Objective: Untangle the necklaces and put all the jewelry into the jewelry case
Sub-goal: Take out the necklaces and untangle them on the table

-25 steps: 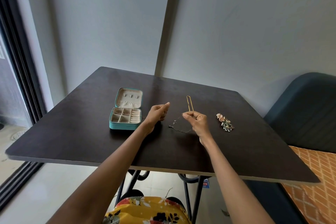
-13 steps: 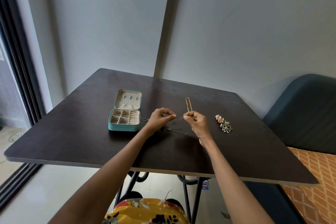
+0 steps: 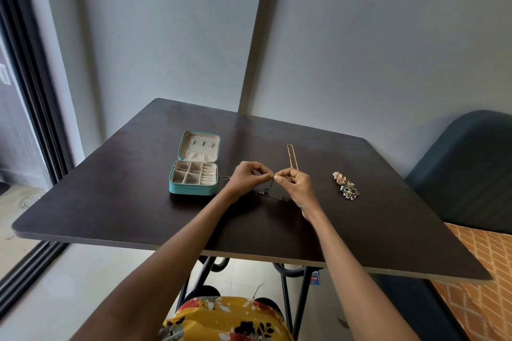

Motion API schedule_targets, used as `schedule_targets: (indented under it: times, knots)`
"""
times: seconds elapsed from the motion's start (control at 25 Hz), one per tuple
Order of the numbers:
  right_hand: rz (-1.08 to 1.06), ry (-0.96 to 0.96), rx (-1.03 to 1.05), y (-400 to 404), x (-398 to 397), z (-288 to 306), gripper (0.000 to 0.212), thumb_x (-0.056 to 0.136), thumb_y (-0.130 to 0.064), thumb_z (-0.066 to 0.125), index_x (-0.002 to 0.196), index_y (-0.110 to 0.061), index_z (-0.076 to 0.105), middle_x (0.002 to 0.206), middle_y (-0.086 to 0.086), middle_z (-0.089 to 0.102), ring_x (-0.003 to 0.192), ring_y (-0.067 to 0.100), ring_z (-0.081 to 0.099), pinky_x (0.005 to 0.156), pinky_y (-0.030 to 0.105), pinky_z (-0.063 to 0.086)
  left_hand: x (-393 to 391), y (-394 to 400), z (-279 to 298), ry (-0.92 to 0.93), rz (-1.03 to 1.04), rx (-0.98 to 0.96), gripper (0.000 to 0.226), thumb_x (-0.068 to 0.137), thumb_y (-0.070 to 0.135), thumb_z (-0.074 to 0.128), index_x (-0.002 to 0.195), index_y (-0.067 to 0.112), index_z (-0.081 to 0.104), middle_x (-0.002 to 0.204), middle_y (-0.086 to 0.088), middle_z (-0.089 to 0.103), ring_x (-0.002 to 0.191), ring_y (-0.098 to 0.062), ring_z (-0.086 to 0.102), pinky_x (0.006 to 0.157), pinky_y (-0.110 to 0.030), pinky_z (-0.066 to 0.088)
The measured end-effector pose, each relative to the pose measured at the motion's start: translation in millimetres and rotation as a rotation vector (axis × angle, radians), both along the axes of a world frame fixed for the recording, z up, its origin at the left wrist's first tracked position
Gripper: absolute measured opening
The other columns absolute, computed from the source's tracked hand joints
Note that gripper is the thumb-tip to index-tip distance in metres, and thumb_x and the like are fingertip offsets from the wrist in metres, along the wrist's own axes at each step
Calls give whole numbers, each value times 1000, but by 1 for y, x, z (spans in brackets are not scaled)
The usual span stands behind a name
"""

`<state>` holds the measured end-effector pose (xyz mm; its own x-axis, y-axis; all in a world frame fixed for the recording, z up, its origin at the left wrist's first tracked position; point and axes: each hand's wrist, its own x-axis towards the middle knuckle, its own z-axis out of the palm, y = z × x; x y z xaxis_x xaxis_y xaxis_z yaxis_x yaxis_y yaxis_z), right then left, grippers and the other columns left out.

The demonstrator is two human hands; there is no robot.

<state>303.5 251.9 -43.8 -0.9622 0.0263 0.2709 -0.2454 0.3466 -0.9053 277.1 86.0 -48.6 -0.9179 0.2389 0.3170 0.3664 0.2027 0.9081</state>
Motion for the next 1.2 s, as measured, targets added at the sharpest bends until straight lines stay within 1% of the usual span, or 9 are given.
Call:
schedule_targets:
  times: [0.16, 0.24, 0.32, 0.48, 0.64, 0.76, 0.84, 0.96, 1.2]
  knots:
    - [8, 35, 126, 1, -2, 3, 9, 82, -21, 72, 76, -26, 68, 56, -6, 44, 57, 12, 38, 59, 30, 33, 1, 0, 1, 22, -9, -46, 5, 79, 12, 69, 75, 12, 68, 57, 18, 58, 48, 5, 44, 54, -11, 34]
    - [10, 46, 203, 2, -1, 4, 13, 81, -20, 72, 73, -28, 66, 55, -9, 40, 56, 11, 38, 59, 28, 35, 2, 1, 2, 17, -13, -100, 7, 78, 11, 67, 72, 15, 65, 54, 18, 57, 46, 4, 43, 52, -13, 34]
    - [17, 47, 229, 2, -1, 4, 15, 80, -20, 72, 72, -29, 66, 56, -7, 42, 57, 10, 40, 59, 28, 36, 3, 1, 2, 10, -31, -137, 9, 80, 10, 65, 72, 16, 63, 51, 17, 54, 45, 3, 42, 51, -13, 34]
    - [31, 40, 205, -2, 3, 5, 13, 81, -19, 72, 74, -28, 66, 64, -5, 54, 61, 6, 47, 58, 25, 40, 2, 1, 3, 13, -66, -150, 8, 83, 8, 60, 76, 12, 60, 59, 10, 52, 46, 2, 41, 51, -13, 33]
    - [19, 51, 174, -5, 3, 6, 13, 83, -18, 70, 76, -29, 66, 71, -4, 60, 66, 6, 52, 64, 24, 44, -3, 0, 1, 21, -63, -97, 10, 81, 15, 61, 72, 20, 60, 65, 3, 54, 53, -3, 40, 55, -20, 33]
    - [5, 68, 153, 0, 1, 5, 12, 84, -18, 70, 78, -28, 67, 75, 0, 63, 70, 7, 54, 67, 25, 45, -4, 0, -1, 6, -61, -38, 6, 80, 18, 69, 75, 18, 66, 64, 12, 59, 55, -2, 43, 56, -17, 37]
    - [-7, 59, 158, 5, 0, 5, 10, 83, -18, 70, 78, -27, 68, 75, 1, 64, 69, 7, 54, 67, 26, 45, -3, 1, 0, 2, -61, -48, 5, 80, 16, 72, 77, 14, 69, 64, 14, 63, 56, 0, 48, 59, -16, 41]
    - [-7, 52, 185, 6, 0, 6, 11, 82, -20, 71, 77, -29, 69, 75, 2, 67, 67, 6, 55, 66, 27, 46, -2, 1, 0, 23, -39, -53, 4, 77, 16, 75, 77, 15, 71, 68, 10, 67, 58, 2, 53, 63, -18, 45]
    - [-8, 46, 216, 6, -1, 11, 10, 80, -22, 74, 74, -29, 71, 61, -10, 63, 59, 2, 53, 61, 24, 44, 1, -1, 1, 63, 6, -50, 8, 74, 19, 78, 79, 14, 75, 73, 1, 72, 64, -1, 57, 66, -22, 46]
